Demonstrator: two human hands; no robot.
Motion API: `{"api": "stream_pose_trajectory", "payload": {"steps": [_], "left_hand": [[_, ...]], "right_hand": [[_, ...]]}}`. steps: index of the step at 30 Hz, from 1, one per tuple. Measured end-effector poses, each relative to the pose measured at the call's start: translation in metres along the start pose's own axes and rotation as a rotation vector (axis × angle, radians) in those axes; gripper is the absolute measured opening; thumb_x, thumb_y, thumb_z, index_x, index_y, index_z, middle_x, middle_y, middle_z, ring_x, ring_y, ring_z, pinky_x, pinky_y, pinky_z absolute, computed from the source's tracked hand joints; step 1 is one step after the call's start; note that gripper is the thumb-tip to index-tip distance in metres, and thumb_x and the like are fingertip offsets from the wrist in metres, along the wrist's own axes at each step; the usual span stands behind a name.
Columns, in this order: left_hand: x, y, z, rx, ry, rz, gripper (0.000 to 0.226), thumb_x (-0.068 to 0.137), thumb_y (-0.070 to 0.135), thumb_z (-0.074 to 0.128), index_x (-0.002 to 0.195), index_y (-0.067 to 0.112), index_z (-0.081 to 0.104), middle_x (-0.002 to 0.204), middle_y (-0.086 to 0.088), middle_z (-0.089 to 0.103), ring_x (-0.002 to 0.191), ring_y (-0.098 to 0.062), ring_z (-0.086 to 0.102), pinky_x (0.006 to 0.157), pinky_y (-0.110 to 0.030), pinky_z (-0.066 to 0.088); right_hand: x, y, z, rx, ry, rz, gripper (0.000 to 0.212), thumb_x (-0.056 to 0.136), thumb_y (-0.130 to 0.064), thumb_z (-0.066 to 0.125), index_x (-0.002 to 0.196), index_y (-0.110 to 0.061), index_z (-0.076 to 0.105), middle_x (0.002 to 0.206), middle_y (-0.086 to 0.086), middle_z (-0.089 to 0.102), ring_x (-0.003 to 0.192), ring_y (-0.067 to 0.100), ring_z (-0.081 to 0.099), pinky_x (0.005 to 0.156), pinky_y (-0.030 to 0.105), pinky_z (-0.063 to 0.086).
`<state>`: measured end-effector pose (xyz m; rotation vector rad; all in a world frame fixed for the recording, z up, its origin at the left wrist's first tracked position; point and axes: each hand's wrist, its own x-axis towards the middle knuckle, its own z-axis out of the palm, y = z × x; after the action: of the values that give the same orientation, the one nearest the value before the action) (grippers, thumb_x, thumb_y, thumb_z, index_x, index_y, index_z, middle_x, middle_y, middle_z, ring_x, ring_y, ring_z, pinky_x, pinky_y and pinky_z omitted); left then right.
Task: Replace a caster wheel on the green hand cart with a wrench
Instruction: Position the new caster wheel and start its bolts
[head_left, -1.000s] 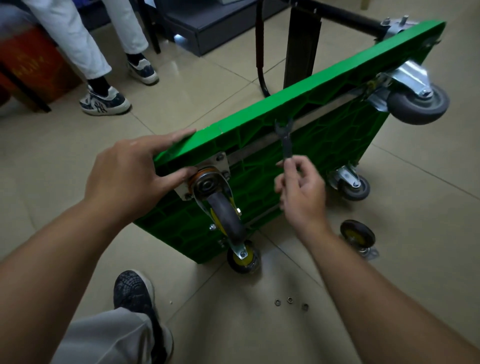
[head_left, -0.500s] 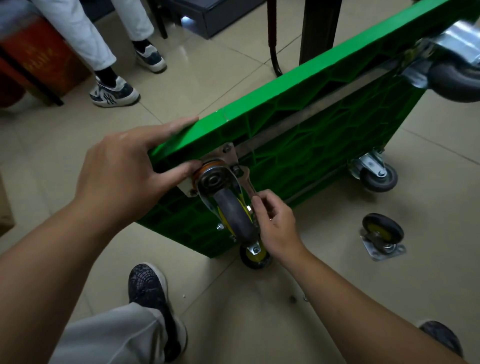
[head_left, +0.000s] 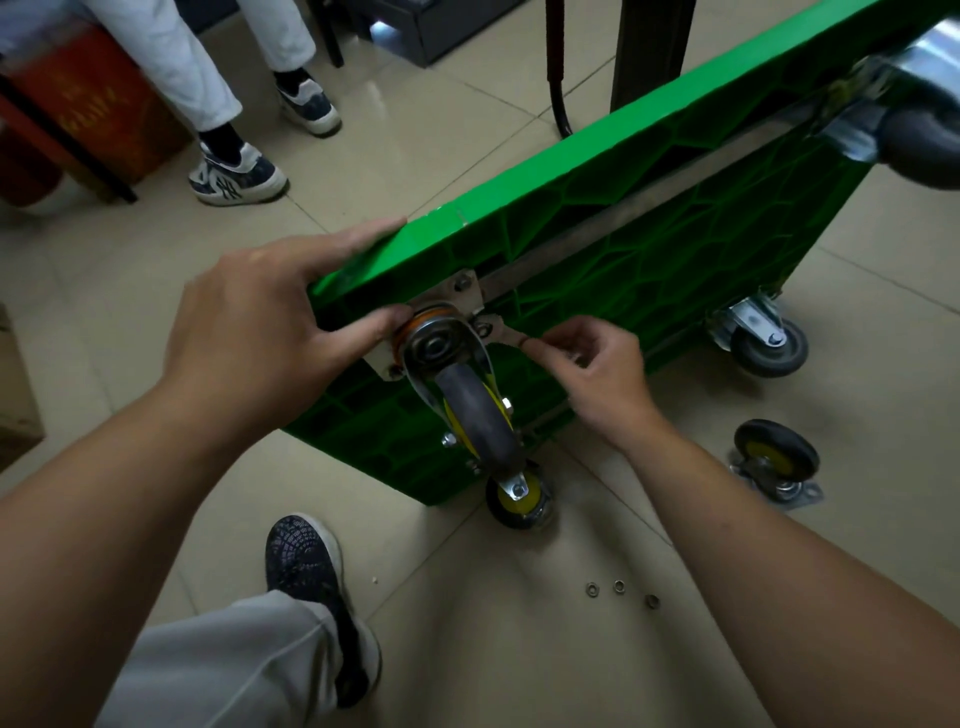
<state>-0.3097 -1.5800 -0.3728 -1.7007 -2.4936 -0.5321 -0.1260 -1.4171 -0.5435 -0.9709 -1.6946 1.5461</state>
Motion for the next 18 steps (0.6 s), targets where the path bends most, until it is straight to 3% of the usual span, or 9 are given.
{"api": "stream_pose_trajectory", "payload": {"steps": [2, 4, 6, 8, 11, 15, 17, 18], "left_hand": [[0.0, 0.001, 0.0, -0.005, -0.001, 0.001, 0.065, 0.081, 0.061, 0.069, 0.143, 0.059, 0.046, 0.127, 0.004, 0.072, 0.108, -0.026, 0.069, 0.08, -0.051, 0.057], [-0.001, 0.002, -0.001, -0.005, 0.0, -0.01, 0.066, 0.08, 0.062, 0.068, 0.142, 0.059, 0.046, 0.126, 0.003, 0.072, 0.107, -0.027, 0.069, 0.08, -0.051, 0.057], [-0.002, 0.004, -0.001, 0.006, 0.001, -0.015, 0.065, 0.08, 0.061, 0.067, 0.142, 0.059, 0.046, 0.124, 0.002, 0.073, 0.105, -0.029, 0.068, 0.079, -0.049, 0.057], [-0.003, 0.006, -0.001, 0.012, 0.005, -0.017, 0.065, 0.08, 0.061, 0.067, 0.142, 0.058, 0.046, 0.123, 0.0, 0.073, 0.103, -0.031, 0.069, 0.078, -0.049, 0.057], [-0.004, 0.008, -0.002, 0.006, 0.008, -0.016, 0.065, 0.082, 0.058, 0.07, 0.142, 0.059, 0.045, 0.123, -0.001, 0.073, 0.101, -0.032, 0.069, 0.077, -0.047, 0.057], [-0.005, 0.009, -0.003, 0.013, 0.005, -0.011, 0.065, 0.083, 0.055, 0.072, 0.142, 0.059, 0.045, 0.118, -0.003, 0.075, 0.095, -0.032, 0.068, 0.073, -0.042, 0.054], [-0.004, 0.01, -0.003, 0.017, 0.004, -0.005, 0.065, 0.083, 0.056, 0.071, 0.142, 0.058, 0.045, 0.117, -0.004, 0.075, 0.094, -0.034, 0.068, 0.072, -0.041, 0.052], [-0.003, 0.01, -0.002, 0.018, 0.001, -0.003, 0.064, 0.083, 0.055, 0.071, 0.142, 0.058, 0.046, 0.116, -0.005, 0.075, 0.093, -0.034, 0.067, 0.071, -0.04, 0.051]], "right_hand": [[0.01, -0.026, -0.026, -0.321, -0.045, -0.167, 0.021, 0.08, -0.035, 0.082, 0.083, -0.022, 0.066, 0.08, -0.007, 0.068, 0.072, 0.0, 0.061, 0.066, 0.018, 0.048], [0.019, -0.058, -0.046, -0.74, -0.023, -0.523, 0.03, 0.082, -0.046, 0.077, 0.085, -0.018, 0.065, 0.082, -0.002, 0.07, 0.074, 0.014, 0.06, 0.072, 0.031, 0.046], [0.025, -0.095, -0.052, -1.046, -0.009, -0.848, 0.032, 0.083, -0.046, 0.073, 0.085, -0.016, 0.062, 0.082, 0.003, 0.069, 0.077, 0.025, 0.061, 0.077, 0.038, 0.044], [0.024, -0.125, -0.051, -1.207, -0.051, -0.996, 0.031, 0.081, -0.043, 0.074, 0.087, -0.015, 0.062, 0.083, 0.005, 0.069, 0.081, 0.028, 0.063, 0.081, 0.04, 0.044], [0.019, -0.136, -0.045, -1.329, -0.065, -1.029, 0.03, 0.083, -0.042, 0.073, 0.09, -0.014, 0.062, 0.085, 0.006, 0.069, 0.082, 0.028, 0.063, 0.085, 0.04, 0.042], [0.013, -0.122, -0.061, -1.238, -0.013, -0.967, 0.03, 0.082, -0.043, 0.073, 0.086, -0.015, 0.062, 0.082, 0.004, 0.068, 0.077, 0.027, 0.062, 0.081, 0.039, 0.041], [0.009, -0.11, -0.082, -1.041, -0.013, -0.795, 0.034, 0.083, -0.05, 0.069, 0.089, -0.016, 0.067, 0.085, 0.0, 0.07, 0.08, 0.021, 0.062, 0.082, 0.035, 0.042], [0.003, -0.102, -0.091, -0.826, 0.011, -0.644, 0.035, 0.083, -0.05, 0.07, 0.09, -0.015, 0.069, 0.086, -0.002, 0.071, 0.081, 0.016, 0.063, 0.081, 0.03, 0.046]]}}
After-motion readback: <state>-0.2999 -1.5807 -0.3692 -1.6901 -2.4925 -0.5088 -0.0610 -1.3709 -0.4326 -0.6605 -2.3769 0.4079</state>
